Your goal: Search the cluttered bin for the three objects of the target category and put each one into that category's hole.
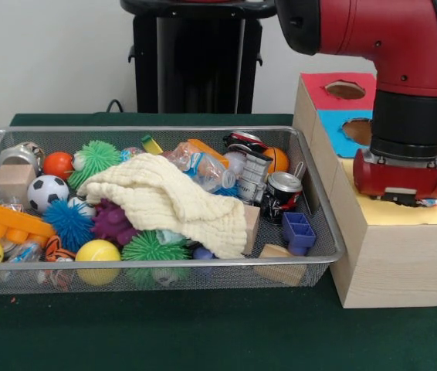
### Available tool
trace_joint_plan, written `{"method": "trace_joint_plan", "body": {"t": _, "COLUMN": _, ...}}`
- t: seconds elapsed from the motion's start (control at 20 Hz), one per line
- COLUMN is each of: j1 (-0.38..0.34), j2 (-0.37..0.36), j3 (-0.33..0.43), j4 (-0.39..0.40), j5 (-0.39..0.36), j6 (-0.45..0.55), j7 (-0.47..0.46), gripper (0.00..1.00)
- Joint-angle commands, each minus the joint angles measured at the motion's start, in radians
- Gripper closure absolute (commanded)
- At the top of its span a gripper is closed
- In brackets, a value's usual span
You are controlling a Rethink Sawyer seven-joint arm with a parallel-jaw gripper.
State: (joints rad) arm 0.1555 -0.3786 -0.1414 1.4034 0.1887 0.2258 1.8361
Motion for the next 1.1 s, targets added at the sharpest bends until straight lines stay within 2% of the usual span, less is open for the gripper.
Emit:
{"method": "trace_joint_plan", "body": {"t": 0.05, "j1": -0.037, "j2": 0.199, "j3": 0.026, "j4": 0.005, "j5": -0.071, "j6": -0.236, "j7": 0.150, "gripper": 1.00}}
{"method": "trace_joint_plan", "body": {"t": 0.25, "j1": -0.041, "j2": 0.195, "j3": 0.029, "j4": 0.009, "j5": -0.082, "j6": -0.236, "j7": 0.151, "gripper": 1.00}}
{"method": "trace_joint_plan", "body": {"t": 0.4, "j1": -0.055, "j2": 0.180, "j3": 0.048, "j4": 0.020, "j5": -0.074, "j6": -0.182, "j7": 0.143, "gripper": 1.00}}
{"method": "trace_joint_plan", "body": {"t": 0.65, "j1": -0.073, "j2": 0.108, "j3": 0.066, "j4": 0.067, "j5": -0.030, "j6": -0.057, "j7": 0.156, "gripper": 1.00}}
{"method": "trace_joint_plan", "body": {"t": 0.95, "j1": -0.047, "j2": -0.005, "j3": 0.028, "j4": 0.095, "j5": 0.010, "j6": 0.133, "j7": 0.170, "gripper": 1.00}}
{"method": "trace_joint_plan", "body": {"t": 1.1, "j1": -0.019, "j2": -0.059, "j3": -0.004, "j4": 0.094, "j5": 0.006, "j6": 0.232, "j7": 0.160, "gripper": 1.00}}
